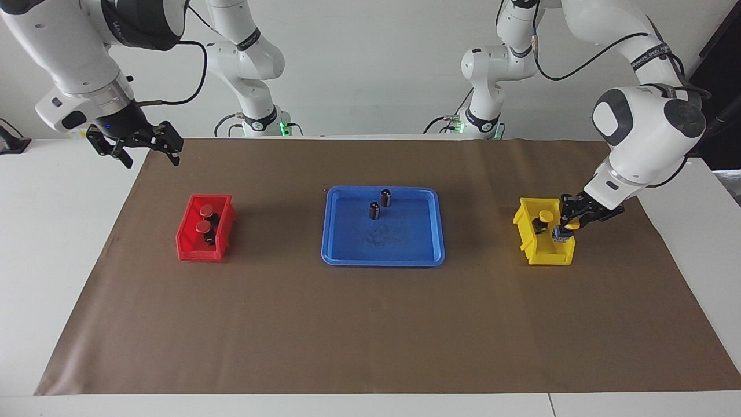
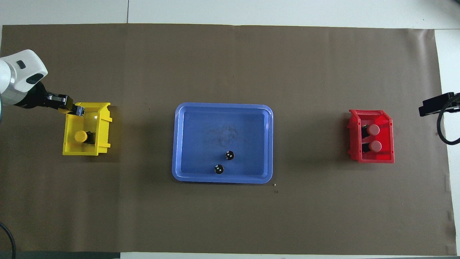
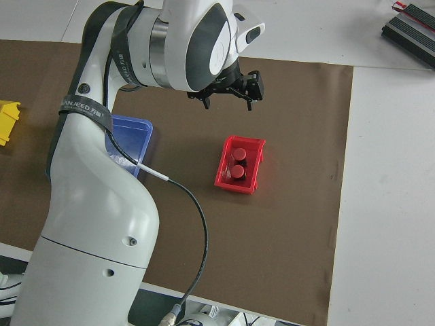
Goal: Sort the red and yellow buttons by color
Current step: 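Release the yellow button into the yellow bin and hold the left gripper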
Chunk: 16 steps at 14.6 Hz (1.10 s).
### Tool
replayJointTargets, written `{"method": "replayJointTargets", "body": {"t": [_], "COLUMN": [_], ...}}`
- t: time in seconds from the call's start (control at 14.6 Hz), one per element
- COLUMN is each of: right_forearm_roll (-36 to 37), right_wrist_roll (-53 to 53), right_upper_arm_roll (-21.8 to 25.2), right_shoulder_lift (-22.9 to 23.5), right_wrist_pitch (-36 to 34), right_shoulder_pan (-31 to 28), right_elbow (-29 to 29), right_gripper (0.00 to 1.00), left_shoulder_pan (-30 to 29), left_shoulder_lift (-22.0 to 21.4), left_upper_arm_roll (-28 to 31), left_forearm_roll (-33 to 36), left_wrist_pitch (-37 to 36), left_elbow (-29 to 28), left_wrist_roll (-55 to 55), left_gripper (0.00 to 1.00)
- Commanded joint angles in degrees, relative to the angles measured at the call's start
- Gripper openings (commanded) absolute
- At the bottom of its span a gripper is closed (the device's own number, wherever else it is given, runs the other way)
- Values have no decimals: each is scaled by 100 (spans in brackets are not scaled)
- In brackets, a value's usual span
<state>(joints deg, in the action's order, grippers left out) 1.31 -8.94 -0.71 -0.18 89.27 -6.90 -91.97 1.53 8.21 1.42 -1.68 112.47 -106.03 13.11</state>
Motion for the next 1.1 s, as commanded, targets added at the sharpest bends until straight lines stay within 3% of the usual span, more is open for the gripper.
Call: {"method": "replayJointTargets", "body": {"t": [0.0, 0.55, 0.62, 0.68, 0.82, 0.89, 1.03], "right_forearm_roll": [19, 19, 19, 19, 19, 19, 19], "right_wrist_roll": [68, 77, 77, 77, 77, 77, 68], "right_upper_arm_roll": [9, 9, 9, 9, 9, 9, 9], "right_shoulder_lift": [70, 70, 70, 70, 70, 70, 70], "right_wrist_pitch": [-138, -129, -129, -129, -129, -129, -129], "right_shoulder_pan": [-4, -13, -13, -13, -13, -13, -22], "right_elbow": [126, 126, 126, 126, 126, 126, 126], "right_gripper": [100, 100, 100, 100, 100, 100, 100], "left_shoulder_pan": [-56, 40, 40, 49, 49, 40, 49], "left_shoulder_lift": [-223, 23, 23, 32, 15, -3, 32], "left_upper_arm_roll": [-36, -45, -45, -45, -45, -45, -45], "left_forearm_roll": [151, 151, 151, 151, 151, 151, 142], "left_wrist_pitch": [599, 1814, 1779, 1770, 1726, 1561, 790], "left_elbow": [-637, -1368, -1359, -1324, -1254, -1080, -414], "left_wrist_roll": [69, -107, -90, -98, -98, -90, -116], "left_gripper": [1, 2, 11, 30, 41, 42, 53]}}
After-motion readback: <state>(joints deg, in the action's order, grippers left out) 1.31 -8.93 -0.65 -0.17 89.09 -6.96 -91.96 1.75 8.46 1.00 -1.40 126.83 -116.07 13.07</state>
